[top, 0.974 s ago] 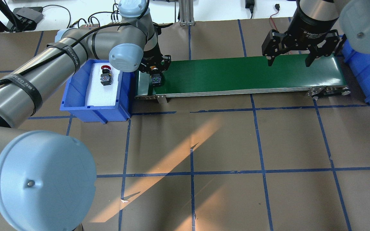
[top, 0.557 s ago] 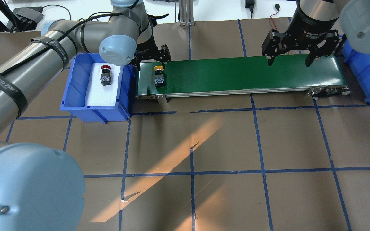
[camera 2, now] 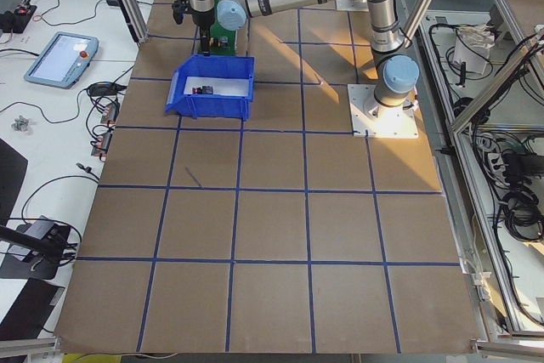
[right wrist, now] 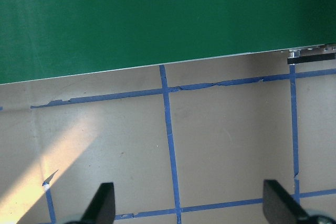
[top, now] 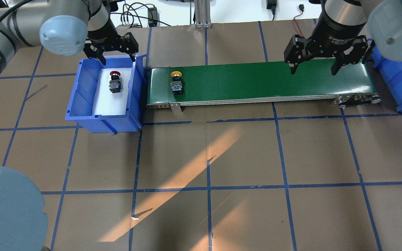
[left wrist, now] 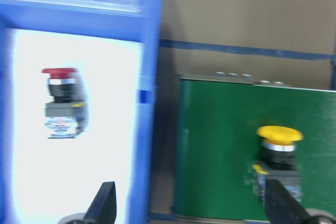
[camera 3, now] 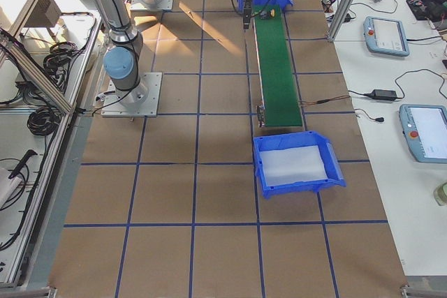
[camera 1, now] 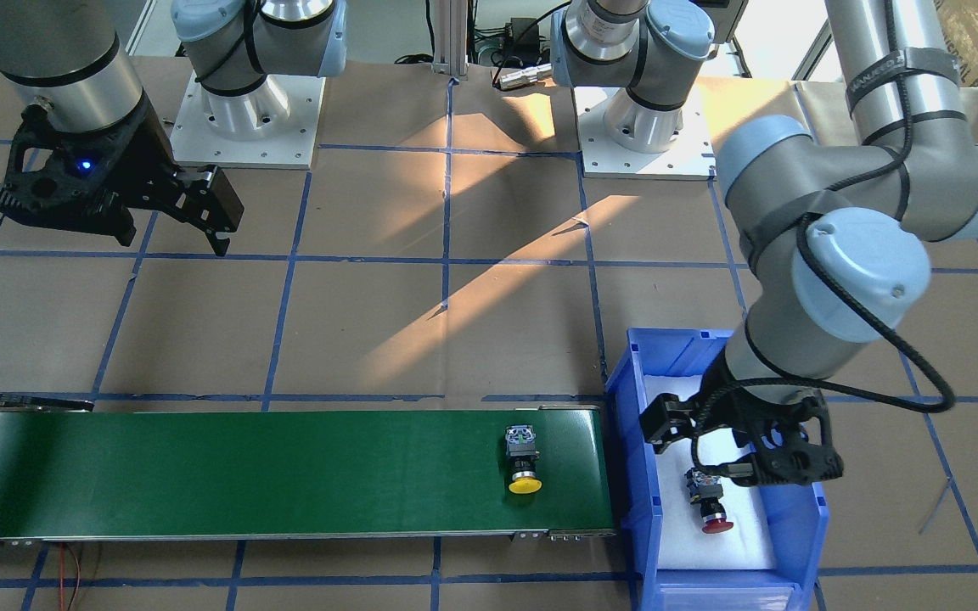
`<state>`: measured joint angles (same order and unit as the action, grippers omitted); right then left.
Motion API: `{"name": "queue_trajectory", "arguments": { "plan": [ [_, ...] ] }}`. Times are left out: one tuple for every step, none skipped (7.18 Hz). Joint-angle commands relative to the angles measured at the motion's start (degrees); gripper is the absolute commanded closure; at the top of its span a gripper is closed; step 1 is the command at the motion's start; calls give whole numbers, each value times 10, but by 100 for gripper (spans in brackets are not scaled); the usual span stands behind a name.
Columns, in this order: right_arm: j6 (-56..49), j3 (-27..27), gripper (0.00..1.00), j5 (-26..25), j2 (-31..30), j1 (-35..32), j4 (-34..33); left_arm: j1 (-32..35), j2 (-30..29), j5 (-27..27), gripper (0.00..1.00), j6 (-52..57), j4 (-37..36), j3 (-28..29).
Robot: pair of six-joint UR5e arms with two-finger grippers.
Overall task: Transport two buttons from left to right
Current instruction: 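Move the left gripper back down onto the red-capped button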
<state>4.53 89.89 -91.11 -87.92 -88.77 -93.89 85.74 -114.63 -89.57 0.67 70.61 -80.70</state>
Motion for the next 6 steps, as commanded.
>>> {"name": "queue_trajectory", "arguments": {
  "plan": [
    [0,7,0,0,0,0,-14,-38,-14,1,5,51,-10,-14],
    [-2,7,0,0,0,0,-14,-39,-30,2,5,48,-41,-26],
    [-5,7,0,0,0,0,-14,-37,-65,1,5,43,-101,-38],
    [-5,7,0,0,0,0,-14,-37,-92,6,5,43,-152,-41],
    [-4,8,0,0,0,0,-14,-34,-114,8,5,39,-162,-42],
    [-6,7,0,0,0,0,-14,-30,-123,4,4,36,-161,-43]
  ]
}}
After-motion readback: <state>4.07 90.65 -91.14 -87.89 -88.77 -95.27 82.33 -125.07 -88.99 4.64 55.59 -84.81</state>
